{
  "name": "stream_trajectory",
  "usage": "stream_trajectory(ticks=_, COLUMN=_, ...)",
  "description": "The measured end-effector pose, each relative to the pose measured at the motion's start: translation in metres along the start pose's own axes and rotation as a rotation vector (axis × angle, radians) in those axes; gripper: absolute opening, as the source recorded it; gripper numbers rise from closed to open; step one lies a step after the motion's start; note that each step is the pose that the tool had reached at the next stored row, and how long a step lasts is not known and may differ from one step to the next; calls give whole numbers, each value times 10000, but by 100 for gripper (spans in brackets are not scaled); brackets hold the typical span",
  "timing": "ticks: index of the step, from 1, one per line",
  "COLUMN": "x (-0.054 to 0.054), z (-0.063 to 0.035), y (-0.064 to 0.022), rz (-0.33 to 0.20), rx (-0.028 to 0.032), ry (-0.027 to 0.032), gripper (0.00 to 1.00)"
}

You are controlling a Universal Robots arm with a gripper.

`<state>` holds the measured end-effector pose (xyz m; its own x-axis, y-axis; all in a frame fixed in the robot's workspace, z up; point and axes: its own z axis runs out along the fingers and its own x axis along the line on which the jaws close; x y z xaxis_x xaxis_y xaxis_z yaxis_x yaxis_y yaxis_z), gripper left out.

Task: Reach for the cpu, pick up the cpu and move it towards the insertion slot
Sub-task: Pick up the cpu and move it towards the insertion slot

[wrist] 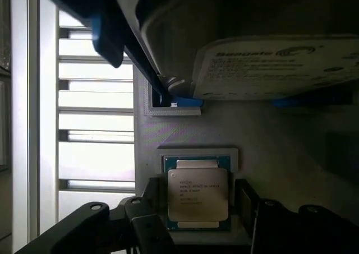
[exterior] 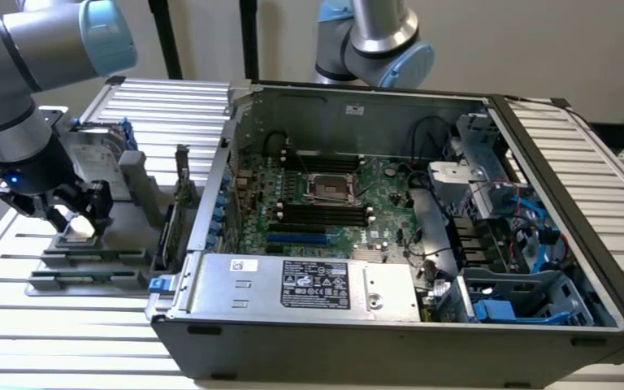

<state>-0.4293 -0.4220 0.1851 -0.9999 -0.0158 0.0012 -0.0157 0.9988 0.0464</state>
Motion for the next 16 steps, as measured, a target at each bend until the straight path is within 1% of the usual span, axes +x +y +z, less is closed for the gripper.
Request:
stream_trajectory(ticks=4, x=0, z=0, y=0, rz=1, rx=-1, ry=2, gripper=64)
stream_trajectory(ticks=5, x=0, z=0, y=0, rz=1, rx=0, ry=4, gripper=62)
stream_trajectory(ticks=6, x=0, z=0, y=0, rz=1, rx=0, ry=4, gripper=55)
stream_trajectory(ticks=16, x=0, z=-3, y=0, rz=0, rx=-2, ry=2, gripper=55)
